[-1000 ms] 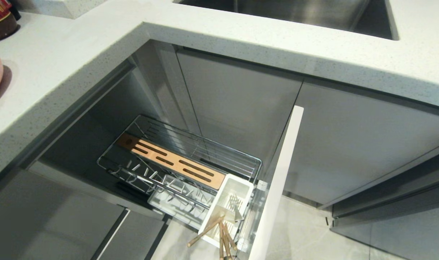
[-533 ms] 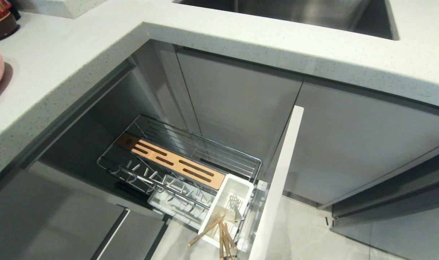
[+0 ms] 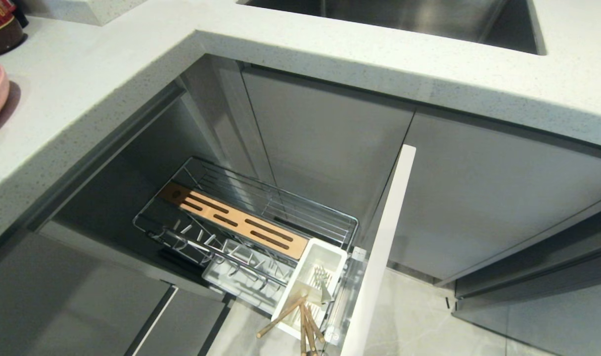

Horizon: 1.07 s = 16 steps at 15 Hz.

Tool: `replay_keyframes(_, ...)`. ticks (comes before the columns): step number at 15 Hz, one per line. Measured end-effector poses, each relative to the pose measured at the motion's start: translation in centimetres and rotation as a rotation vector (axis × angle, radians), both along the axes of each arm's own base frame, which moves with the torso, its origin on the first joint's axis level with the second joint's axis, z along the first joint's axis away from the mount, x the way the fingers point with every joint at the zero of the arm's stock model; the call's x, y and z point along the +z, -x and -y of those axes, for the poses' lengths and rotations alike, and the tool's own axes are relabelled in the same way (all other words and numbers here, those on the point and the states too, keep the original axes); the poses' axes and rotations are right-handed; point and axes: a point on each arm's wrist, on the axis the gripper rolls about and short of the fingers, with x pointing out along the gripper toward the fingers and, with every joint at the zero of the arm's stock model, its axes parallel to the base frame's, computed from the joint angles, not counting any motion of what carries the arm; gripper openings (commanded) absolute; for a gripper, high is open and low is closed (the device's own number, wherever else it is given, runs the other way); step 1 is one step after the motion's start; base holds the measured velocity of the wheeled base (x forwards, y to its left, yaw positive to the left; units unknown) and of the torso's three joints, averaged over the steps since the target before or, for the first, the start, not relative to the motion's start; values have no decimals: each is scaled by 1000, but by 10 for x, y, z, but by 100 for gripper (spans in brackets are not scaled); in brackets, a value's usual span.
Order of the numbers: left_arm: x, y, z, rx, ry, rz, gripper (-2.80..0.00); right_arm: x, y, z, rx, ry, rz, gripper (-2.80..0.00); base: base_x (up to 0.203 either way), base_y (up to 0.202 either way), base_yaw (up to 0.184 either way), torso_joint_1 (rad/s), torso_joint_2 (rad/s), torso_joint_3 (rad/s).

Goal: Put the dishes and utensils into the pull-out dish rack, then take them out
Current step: Take the chopsticks out of the cupboard

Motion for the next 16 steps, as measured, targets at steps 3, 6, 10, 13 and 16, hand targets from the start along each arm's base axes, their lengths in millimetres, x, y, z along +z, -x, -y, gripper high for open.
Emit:
replay_keyframes(3, 2, 5, 3, 4, -11, 13, 0, 0, 0, 0, 0, 0, 0, -280, 0, 0, 0, 0, 0, 0)
replay_keyframes(6, 4, 19, 12, 10, -38, 44, 0, 0, 0, 0, 0, 0, 0, -280, 0, 0, 0, 0, 0, 0)
replay_keyframes(10, 15, 46, 30, 40, -128, 153, -280, 0, 0, 0, 0, 0, 0, -280, 0, 0, 0, 0, 0, 0)
replay_keyframes(13, 40, 70, 43, 108, -282, 340, -280, 0, 0, 0, 0, 0, 0, -280, 0, 0, 0, 0, 0, 0)
replay_keyframes(16, 78, 91, 54, 31, -405, 632, -280, 0, 0, 0, 0, 0, 0, -280, 0, 0, 0, 0, 0, 0)
